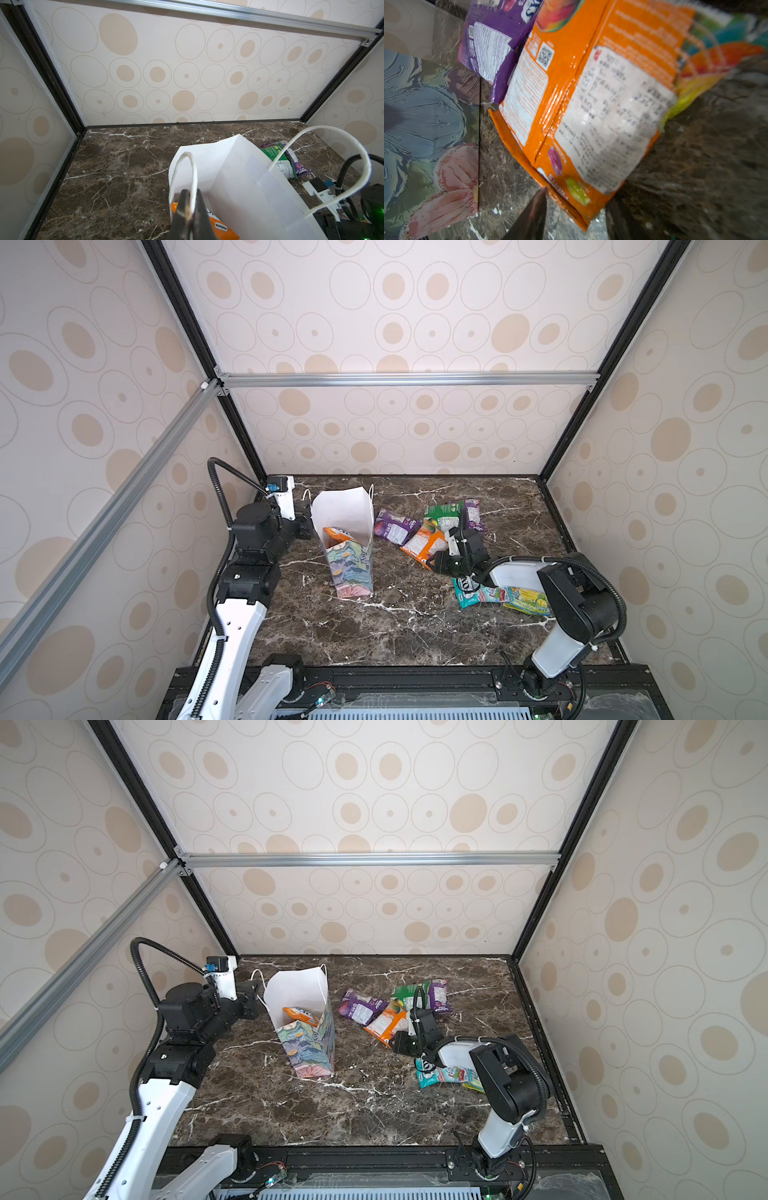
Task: Place the snacks into the paper bag
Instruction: 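Lower the open right gripper onto the orange bag's edge, then close the right gripper on the orange bag's corner and lift it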
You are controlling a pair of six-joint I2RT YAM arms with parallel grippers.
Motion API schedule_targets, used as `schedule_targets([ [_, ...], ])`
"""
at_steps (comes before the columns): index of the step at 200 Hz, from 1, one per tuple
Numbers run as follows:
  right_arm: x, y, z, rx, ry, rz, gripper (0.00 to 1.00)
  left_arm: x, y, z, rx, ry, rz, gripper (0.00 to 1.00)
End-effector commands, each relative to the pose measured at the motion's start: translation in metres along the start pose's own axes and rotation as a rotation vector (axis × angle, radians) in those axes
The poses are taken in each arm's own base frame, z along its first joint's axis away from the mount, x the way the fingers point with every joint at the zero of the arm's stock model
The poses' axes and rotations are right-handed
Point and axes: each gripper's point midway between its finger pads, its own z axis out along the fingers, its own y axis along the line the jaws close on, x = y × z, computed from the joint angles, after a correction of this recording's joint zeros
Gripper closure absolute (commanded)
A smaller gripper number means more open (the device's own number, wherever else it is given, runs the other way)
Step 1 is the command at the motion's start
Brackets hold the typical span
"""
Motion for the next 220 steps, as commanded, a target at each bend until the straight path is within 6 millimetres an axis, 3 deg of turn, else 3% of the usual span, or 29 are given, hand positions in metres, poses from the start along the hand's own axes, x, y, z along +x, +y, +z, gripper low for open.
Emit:
schedule_targets([
  [1, 0.025, -0.026, 0.007, 0.068, 0.065, 0.064, 0.54, -0.006, 0.0, -0.002, -0.003, -0.016, 0.009, 0.95],
  [55, 0.032, -0.033, 0.015, 0.077, 0.078, 0.091, 0.64, -0.006, 0.001, -0.003, -0.006, -0.021, 0.009, 0.95],
  [114, 0.028, -0.031, 0.01, 0.079, 0.061, 0.086, 1.0, -0.007, 0.0, -0.003, -0.005, -0.022, 0.011, 0.95],
  [220, 0.013, -0.013, -0.024, 0.061, -0.005, 0.028, 1.0, -0.007, 0.0, -0.003, -0.002, -0.022, 0.009, 0.95],
])
